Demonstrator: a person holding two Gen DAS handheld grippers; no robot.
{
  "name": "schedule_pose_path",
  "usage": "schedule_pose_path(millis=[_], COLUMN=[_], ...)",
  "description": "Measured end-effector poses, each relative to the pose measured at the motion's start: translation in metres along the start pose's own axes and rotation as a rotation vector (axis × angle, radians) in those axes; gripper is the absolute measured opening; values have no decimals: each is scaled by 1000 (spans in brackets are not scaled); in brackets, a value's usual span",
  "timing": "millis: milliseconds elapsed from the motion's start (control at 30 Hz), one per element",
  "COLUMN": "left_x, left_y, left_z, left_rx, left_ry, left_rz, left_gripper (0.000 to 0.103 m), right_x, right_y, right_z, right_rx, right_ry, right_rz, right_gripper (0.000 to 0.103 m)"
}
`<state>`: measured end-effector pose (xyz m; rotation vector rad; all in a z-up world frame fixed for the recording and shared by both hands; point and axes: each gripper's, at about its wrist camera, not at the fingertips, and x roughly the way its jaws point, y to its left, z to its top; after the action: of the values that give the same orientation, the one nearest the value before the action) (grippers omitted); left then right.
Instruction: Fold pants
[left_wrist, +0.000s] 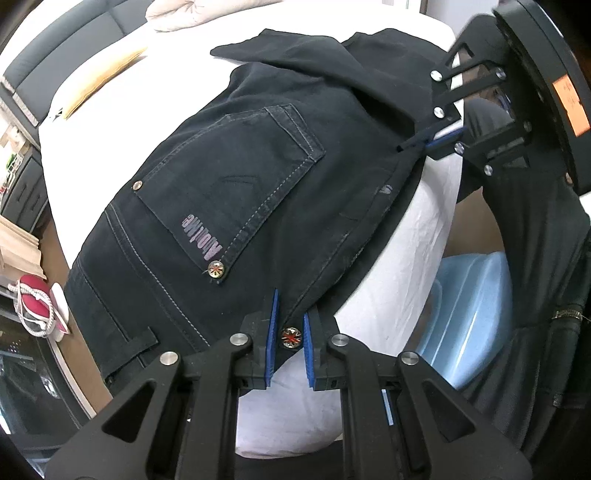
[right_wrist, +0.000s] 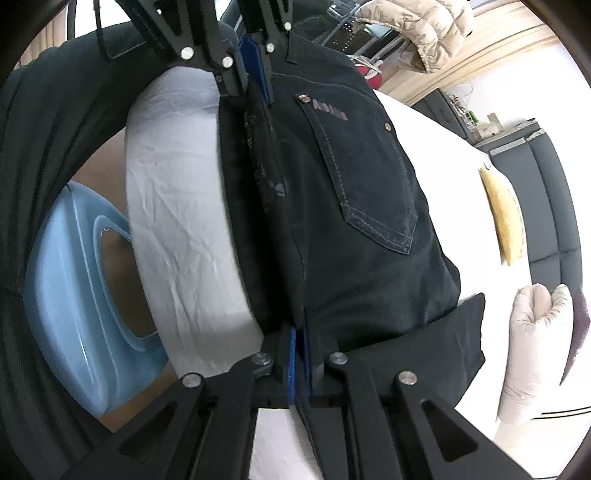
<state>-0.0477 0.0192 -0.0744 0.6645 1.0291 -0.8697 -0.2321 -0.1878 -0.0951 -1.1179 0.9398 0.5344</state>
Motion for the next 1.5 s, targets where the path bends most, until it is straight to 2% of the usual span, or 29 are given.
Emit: schedule_pose_path(millis=[200, 367, 500, 600, 700, 767, 867, 933, 1033, 1133, 1200, 1233, 1267, 1333, 1500], left_x=[-5, -7, -22, -40, -60, -67, -51, -28, 25, 33, 29, 26, 23, 14, -15], left_y=[12, 3, 8, 22, 36, 42, 40, 37, 38, 43, 48, 50, 52, 58, 69], left_z=[-6, -6, -11, -14, -3, 12, 37, 49, 54, 43, 39, 37, 37, 40, 72], left_rx=[-13, 2, -19, -70, -145, -209, -273, -301, -356, -396, -404, -404, -407, -427, -471], left_ry=[-7, -22, 3, 15, -40, -106, -164, -158, -45, -111, -107, -100, -92, -82, -202], left_rz=[7, 42, -10, -25, -15, -39, -85, -102, -86, -127, -150, -150, -147, -124, -131], left_gripper=[11, 15, 22, 23, 23, 23, 23, 23, 23, 23, 23, 23, 23, 23, 23], right_x=[-7, 3, 6, 7, 8, 10, 10, 10, 9, 7, 0, -4, -11, -26, -57], right_y=[20, 23, 23, 22, 23, 23, 22, 20, 15, 8, 3, 1, -4, -10, -56], right_z=[-1, -2, -2, -2, -1, 1, 1, 1, -2, -8, -14, -17, -24, -34, -62], right_rx=[5, 11, 39, 53, 55, 63, 82, 112, 173, 254, 321, 357, 418, 496, 741], right_ry=[12, 25, 22, 19, 22, 23, 24, 20, 10, -10, -40, -54, -85, -152, -238], right_rz=[-18, -8, 1, 3, -5, -7, -6, -3, 9, 17, 22, 27, 59, 91, 54], right_gripper=[5, 7, 7, 7, 7, 7, 7, 8, 8, 9, 15, 29, 51, 65, 66])
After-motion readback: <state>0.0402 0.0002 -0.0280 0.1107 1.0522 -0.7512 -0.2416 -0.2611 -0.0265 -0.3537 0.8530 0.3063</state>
